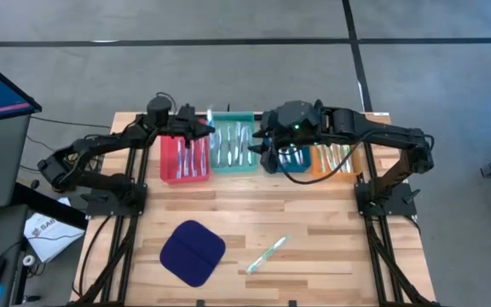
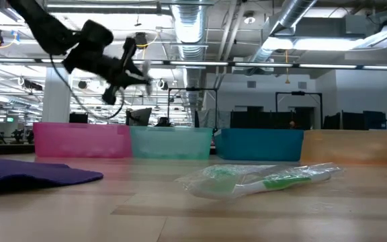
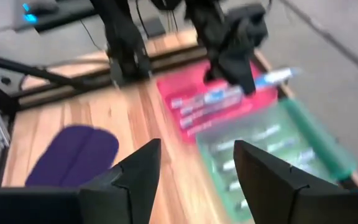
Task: Pick & Place Toothbrushes
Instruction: Put the blue toothbrush into the red bin
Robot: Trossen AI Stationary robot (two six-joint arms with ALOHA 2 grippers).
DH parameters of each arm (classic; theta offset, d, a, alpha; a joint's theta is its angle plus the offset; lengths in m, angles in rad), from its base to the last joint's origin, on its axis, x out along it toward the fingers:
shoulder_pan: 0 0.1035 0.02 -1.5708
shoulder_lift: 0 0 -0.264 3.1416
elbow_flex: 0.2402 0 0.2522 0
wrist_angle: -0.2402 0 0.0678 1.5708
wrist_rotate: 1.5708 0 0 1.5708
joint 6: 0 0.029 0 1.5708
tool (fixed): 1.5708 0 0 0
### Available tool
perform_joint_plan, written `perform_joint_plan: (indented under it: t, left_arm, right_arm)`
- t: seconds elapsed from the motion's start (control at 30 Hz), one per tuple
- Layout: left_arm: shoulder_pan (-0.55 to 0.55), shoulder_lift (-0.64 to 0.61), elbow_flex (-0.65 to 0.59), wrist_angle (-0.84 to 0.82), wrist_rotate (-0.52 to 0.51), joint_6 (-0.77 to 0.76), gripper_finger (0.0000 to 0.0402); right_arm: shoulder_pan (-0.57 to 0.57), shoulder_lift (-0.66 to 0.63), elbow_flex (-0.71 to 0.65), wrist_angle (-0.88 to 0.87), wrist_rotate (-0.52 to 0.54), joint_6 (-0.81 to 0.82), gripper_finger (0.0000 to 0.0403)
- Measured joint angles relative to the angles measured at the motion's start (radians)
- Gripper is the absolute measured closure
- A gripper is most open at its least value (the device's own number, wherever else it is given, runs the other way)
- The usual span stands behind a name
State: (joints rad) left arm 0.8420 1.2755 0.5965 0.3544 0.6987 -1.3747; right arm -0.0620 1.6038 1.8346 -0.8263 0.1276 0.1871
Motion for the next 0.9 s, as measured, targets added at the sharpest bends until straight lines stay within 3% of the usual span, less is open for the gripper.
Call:
perform_joint_plan:
  t: [0.13, 0.3, 0.4, 0.5, 0.67, 0.9]
  left_arm:
    - [0.03, -0.028, -0.04, -0.111, -0.04, 0.094, 0.0385]
    - [0.027, -0.153, -0.034, -0.326, -0.165, 0.238, 0.0385]
    - [0.027, -0.241, 0.003, -0.543, -0.302, 0.35, 0.0385]
    - [0.027, -0.281, 0.041, -0.797, -0.436, 0.459, 0.0385]
    - [0.027, -0.264, 0.097, -1.075, -0.574, 0.607, 0.0385]
    - [0.029, -0.185, 0.11, -1.136, -0.652, 0.682, 0.0385]
  right_arm:
    - [0.002, -0.022, -0.112, 0.073, -0.056, 0.073, 0.0205]
    - [0.0, -0.132, -0.389, 0.629, -0.345, 0.213, 0.0206]
    - [-0.013, -0.182, -0.554, 0.934, -0.389, 0.357, 0.0208]
    - [-0.03, -0.206, -0.653, 1.132, -0.391, 0.469, 0.0209]
    - [-0.029, -0.22, -0.685, 1.243, -0.396, 0.496, 0.0206]
    - [-0.032, -0.191, -0.686, 1.306, -0.39, 0.503, 0.0206]
